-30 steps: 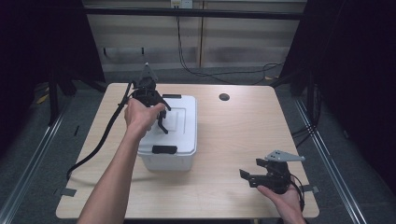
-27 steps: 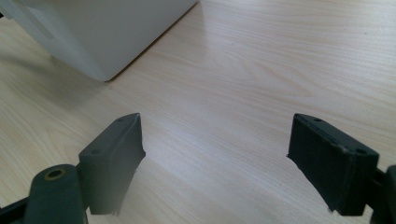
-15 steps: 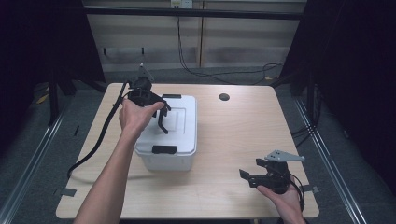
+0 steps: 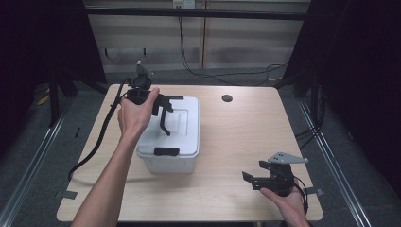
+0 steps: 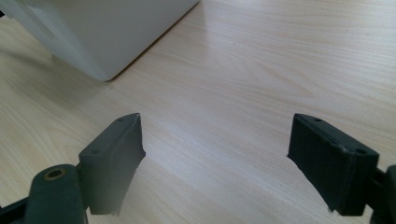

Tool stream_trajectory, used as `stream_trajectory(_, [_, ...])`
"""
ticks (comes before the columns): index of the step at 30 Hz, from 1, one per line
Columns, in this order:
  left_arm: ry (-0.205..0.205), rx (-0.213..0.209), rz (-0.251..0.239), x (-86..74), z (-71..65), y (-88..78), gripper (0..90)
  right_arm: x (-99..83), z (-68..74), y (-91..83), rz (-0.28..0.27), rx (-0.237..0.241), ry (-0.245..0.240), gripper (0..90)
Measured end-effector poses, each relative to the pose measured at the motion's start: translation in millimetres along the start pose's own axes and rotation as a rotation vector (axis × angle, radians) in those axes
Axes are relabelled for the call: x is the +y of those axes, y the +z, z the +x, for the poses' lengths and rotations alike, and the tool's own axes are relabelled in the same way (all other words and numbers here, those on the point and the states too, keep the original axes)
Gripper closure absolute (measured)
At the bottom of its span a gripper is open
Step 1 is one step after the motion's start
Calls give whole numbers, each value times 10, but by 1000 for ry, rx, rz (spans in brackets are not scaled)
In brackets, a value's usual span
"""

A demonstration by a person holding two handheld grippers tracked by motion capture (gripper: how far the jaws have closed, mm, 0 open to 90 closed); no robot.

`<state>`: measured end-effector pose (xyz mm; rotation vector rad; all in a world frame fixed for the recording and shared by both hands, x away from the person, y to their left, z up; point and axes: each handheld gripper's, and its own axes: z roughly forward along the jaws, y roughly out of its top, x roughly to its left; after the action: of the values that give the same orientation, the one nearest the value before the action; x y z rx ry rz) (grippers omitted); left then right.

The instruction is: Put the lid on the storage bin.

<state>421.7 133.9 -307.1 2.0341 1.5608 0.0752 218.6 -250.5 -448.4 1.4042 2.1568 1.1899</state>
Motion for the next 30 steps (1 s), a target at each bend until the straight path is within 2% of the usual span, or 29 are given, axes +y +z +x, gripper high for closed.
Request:
stream_trajectory(2, [18, -11, -26, -10, 1, -27, 169, 0, 3, -2, 0, -2, 1, 173])
stream_trajectory(4, [55, -19, -67, -33, -2, -67, 169, 0, 4, -2, 1, -2, 0, 173])
stream_trajectory(6, [96, -49, -101, -53, -5, -104, 168, 0, 4, -1, 1, -2, 1, 173])
stream_trajectory(8, [124, -66, -112, -61, -5, -123, 165, 0, 4, -2, 2, -1, 0, 173])
stream_trajectory(13, [190, -31, -159, -112, -2, -165, 169, 1, 4, -1, 1, -1, 0, 173])
stream_trajectory(14, [200, -38, -173, -126, 3, -175, 169, 1, 5, -1, 2, -1, 1, 173])
stream_trajectory(15, [206, -55, -171, -139, 32, -184, 169, 1, 6, -2, 2, 0, 0, 173])
stream_trajectory(18, [193, -51, -173, -181, 113, -182, 169, 1, 5, -1, 2, -1, 1, 173])
stream_trajectory(20, [200, -73, -183, -226, 184, -170, 169, 0, 7, 2, 2, 0, -5, 173])
stream_trajectory(28, [161, -95, -185, -332, 419, -176, 169, 3, 6, 8, 2, -3, -1, 173])
stream_trajectory(30, [170, -112, -187, -355, 456, -200, 170, 3, 5, 8, 3, -2, -1, 173])
